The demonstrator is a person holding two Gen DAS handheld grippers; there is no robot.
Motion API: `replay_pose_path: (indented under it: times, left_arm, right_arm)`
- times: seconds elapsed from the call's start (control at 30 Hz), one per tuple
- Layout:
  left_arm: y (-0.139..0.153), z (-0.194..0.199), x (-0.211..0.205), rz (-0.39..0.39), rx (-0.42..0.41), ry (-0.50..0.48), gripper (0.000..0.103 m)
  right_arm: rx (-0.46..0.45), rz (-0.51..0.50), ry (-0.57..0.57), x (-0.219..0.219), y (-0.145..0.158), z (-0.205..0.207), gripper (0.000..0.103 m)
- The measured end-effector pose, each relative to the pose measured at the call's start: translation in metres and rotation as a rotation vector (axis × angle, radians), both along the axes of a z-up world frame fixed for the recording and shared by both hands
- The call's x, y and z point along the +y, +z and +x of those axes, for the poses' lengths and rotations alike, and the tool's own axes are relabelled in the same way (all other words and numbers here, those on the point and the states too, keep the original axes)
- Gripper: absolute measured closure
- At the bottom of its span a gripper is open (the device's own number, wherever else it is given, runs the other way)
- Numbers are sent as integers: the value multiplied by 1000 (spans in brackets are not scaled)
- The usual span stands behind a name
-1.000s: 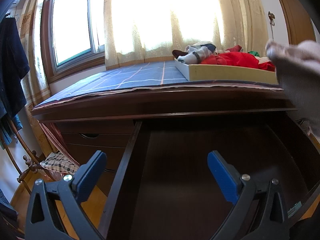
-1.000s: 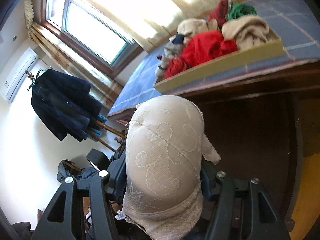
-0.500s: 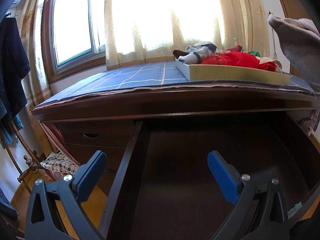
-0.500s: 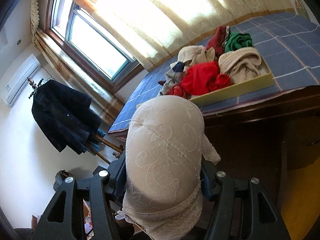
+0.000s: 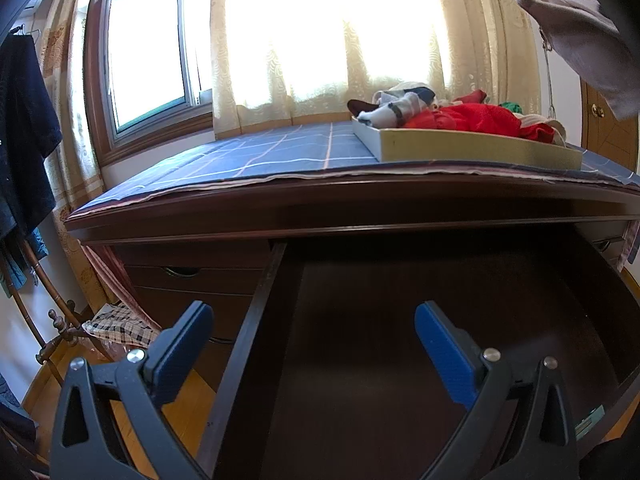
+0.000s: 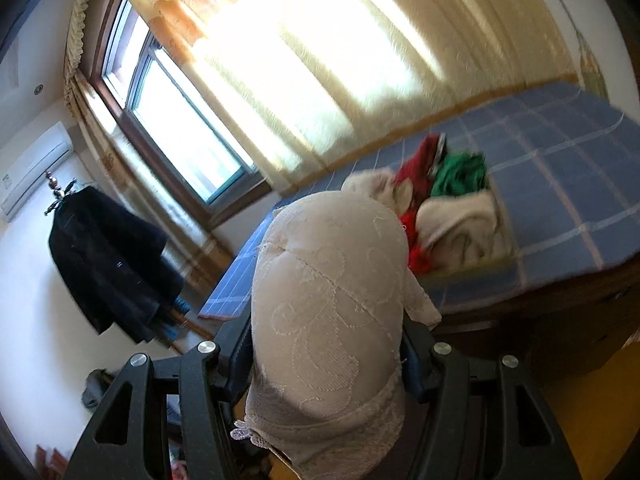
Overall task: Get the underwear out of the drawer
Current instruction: 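Carry the beige bra up out of the drawer over the yellow tray, then lower the beige bra onto the tray and open the right gripper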
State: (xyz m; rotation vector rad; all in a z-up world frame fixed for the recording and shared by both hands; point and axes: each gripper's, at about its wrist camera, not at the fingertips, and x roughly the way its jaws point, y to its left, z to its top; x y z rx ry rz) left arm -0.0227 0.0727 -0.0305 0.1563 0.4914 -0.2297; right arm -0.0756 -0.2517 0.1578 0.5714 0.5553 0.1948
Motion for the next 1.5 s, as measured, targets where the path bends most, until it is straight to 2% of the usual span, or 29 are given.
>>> replay_pose_path:
  times: [0.3,0.47,0.67,0.87,1.3,1.5]
  left_arm:
    - [0,0,0,0,0,0,0]
    - [0,1,-1,2,-2,0,0]
    - [0,1,-1,2,-1,0,0]
    - [0,1,-1,3,0,0,0]
    - [1,1,-1,2,0,-1,0]
    - [1,1,-1,2,0,-1,0]
  right_arm:
    - [-26,-62,-117,-27,29,49,41]
    - [-5,-90,-160,-38,27,85,41]
    - [43,-129,-171,-34,9,131,41]
    - [121,-161,-175,-22,-25,168,41]
    - [204,-243,-228,-15,-57,208,40]
    - [206,-289,-230,-9,-67,215,37]
